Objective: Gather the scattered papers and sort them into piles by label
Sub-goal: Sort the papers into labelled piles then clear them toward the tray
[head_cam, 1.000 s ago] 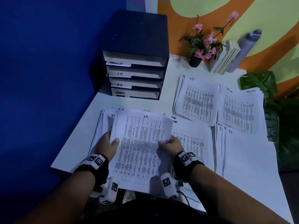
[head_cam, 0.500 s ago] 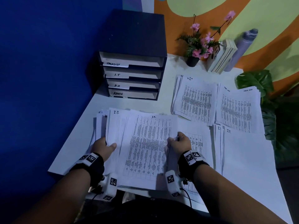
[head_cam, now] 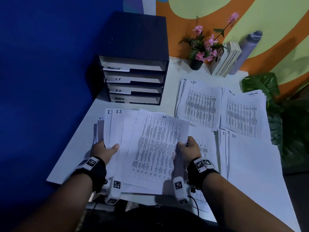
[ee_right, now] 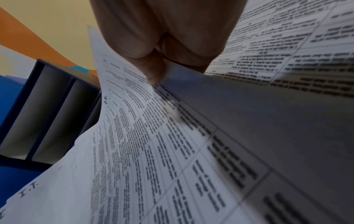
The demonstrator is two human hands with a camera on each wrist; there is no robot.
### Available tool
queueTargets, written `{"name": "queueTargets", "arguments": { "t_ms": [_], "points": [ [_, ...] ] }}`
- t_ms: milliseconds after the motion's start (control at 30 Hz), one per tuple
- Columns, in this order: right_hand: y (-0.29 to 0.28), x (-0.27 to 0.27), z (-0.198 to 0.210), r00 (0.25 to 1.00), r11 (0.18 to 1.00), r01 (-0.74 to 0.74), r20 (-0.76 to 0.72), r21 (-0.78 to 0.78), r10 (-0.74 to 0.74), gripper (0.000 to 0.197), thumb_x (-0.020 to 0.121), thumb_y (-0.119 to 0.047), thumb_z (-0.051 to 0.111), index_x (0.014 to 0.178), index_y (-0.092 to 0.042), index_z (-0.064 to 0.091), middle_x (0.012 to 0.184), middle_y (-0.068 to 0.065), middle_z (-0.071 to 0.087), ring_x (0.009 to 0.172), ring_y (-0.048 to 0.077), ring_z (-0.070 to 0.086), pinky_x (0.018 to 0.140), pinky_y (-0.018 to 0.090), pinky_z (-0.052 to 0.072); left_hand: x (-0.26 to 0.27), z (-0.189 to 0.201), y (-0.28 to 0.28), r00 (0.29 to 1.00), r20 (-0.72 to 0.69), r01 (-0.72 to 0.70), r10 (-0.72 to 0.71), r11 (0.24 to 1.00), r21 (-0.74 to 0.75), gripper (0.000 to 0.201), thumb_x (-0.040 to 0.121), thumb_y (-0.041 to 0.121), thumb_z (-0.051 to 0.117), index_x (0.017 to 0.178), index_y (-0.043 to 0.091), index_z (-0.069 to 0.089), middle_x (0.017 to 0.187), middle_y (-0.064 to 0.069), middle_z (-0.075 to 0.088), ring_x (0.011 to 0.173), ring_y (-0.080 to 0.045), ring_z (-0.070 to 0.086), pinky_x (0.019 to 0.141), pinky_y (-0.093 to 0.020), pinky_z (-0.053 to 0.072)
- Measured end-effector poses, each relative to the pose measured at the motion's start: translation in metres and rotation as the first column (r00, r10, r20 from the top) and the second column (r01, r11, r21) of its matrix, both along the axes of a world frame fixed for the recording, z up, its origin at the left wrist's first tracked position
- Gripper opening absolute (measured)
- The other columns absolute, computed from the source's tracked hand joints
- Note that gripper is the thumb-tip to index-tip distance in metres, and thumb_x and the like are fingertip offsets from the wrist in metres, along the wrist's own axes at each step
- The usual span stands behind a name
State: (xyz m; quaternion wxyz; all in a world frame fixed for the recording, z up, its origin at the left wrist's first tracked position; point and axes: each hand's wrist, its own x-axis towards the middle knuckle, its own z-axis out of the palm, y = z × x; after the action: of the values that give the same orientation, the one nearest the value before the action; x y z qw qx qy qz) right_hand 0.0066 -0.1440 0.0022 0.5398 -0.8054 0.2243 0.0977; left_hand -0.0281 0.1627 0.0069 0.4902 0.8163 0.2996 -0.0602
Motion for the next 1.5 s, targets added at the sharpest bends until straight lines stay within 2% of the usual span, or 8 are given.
{"name": "queueTargets", "arguments": {
  "t_ms": [133,467,667,867,1000,1133,1233,1500],
  "points": [
    [-0.002,0.000,-0.008,0.998,0.970,0.055,-0.031,0.237,-0.049,0.040,0.083,0.015,0.055,0.060,-0.018,0.060,0.072,-0.004,0.073,0.071,0.023,0.068,0.060,0.035,0.054,0.000,0.003,-0.001,1.000,0.003,-0.022,0.022,1.000,-0.013,0.034,0.085,0.017,0.072,0.115,0.003,0.065,0.112,-0.015,0.068,0.102,-0.031,0.063,0.085,-0.031,0.046],
    [0.007,0.000,0.005,1.000,0.937,0.016,0.015,0.348,-0.023,0.047,0.082,0.022,0.048,0.059,-0.017,0.059,0.058,-0.003,0.060,0.049,0.012,0.048,0.044,0.019,0.037,0.002,0.010,-0.016,0.997,0.046,-0.053,0.062,0.985,-0.163,0.031,0.084,0.018,0.073,0.112,0.008,0.065,0.102,-0.007,0.068,0.091,-0.023,0.062,0.081,-0.029,0.046],
    [0.010,0.004,0.023,0.996,0.932,0.056,0.039,0.359,-0.074,0.029,0.087,0.010,0.056,0.097,-0.016,0.063,0.083,0.005,0.066,0.071,0.019,0.056,0.069,0.036,0.048,0.008,0.033,-0.036,0.994,0.079,0.090,-0.078,0.983,-0.163,0.041,0.098,0.042,0.046,0.123,0.013,0.061,0.116,0.001,0.059,0.109,-0.017,0.053,0.090,-0.024,0.035],
    [0.004,0.006,0.050,0.989,0.901,0.032,0.119,0.432,-0.092,0.078,0.090,0.003,0.061,0.144,-0.040,0.026,0.119,0.019,0.058,0.100,0.024,0.063,0.099,0.044,0.050,0.023,0.039,-0.059,0.968,0.167,0.221,-0.185,0.947,-0.233,0.024,0.097,0.029,0.053,0.119,0.026,0.062,0.115,0.004,0.066,0.113,-0.020,0.059,0.098,-0.031,0.042],
    [-0.009,0.005,0.073,0.994,0.988,-0.074,0.093,0.133,0.062,0.065,0.096,-0.011,0.057,0.150,-0.024,0.023,0.106,0.003,0.052,0.088,0.013,0.057,0.070,0.015,0.046,0.031,0.047,-0.078,0.977,0.200,0.154,-0.075,0.896,-0.416,0.032,0.099,0.031,0.051,0.129,0.023,0.057,0.123,0.009,0.060,0.120,-0.015,0.052,0.107,-0.035,0.035],
    [-0.028,-0.001,0.075,0.990,0.999,-0.051,0.131,-0.017,0.053,0.015,0.096,-0.012,0.055,0.108,-0.019,0.053,0.088,0.003,0.055,0.083,0.020,0.059,0.072,0.018,0.046,0.032,0.051,-0.102,0.956,0.154,0.292,-0.250,0.871,-0.395,0.034,0.095,0.022,0.058,0.129,0.020,0.056,0.121,0.005,0.062,0.115,-0.015,0.055,0.104,-0.034,0.038],
    [-0.046,-0.004,0.069,0.992,0.997,-0.006,0.123,-0.072,0.015,0.024,0.095,-0.005,0.051,0.078,-0.017,0.039,0.070,0.004,0.043,0.061,0.015,0.048,0.057,0.024,0.047,0.033,0.050,-0.119,0.951,0.142,0.309,-0.274,0.842,-0.443,0.035,0.096,0.021,0.057,0.130,0.020,0.055,0.125,0.004,0.062,0.117,-0.016,0.056,0.107,-0.038,0.038],
    [-0.147,-0.018,0.080,0.971,0.936,0.236,0.090,-0.260,-0.220,0.043,0.099,-0.002,0.040,0.141,-0.010,0.040,0.131,0.015,0.052,0.113,0.031,0.054,0.089,0.029,0.043,0.043,0.038,-0.147,0.922,0.156,0.385,-0.354,0.881,-0.276,0.033,0.094,0.019,0.058,0.126,0.025,0.051,0.125,0.005,0.058,0.115,-0.016,0.056,0.103,-0.040,0.044]
  ]
}}
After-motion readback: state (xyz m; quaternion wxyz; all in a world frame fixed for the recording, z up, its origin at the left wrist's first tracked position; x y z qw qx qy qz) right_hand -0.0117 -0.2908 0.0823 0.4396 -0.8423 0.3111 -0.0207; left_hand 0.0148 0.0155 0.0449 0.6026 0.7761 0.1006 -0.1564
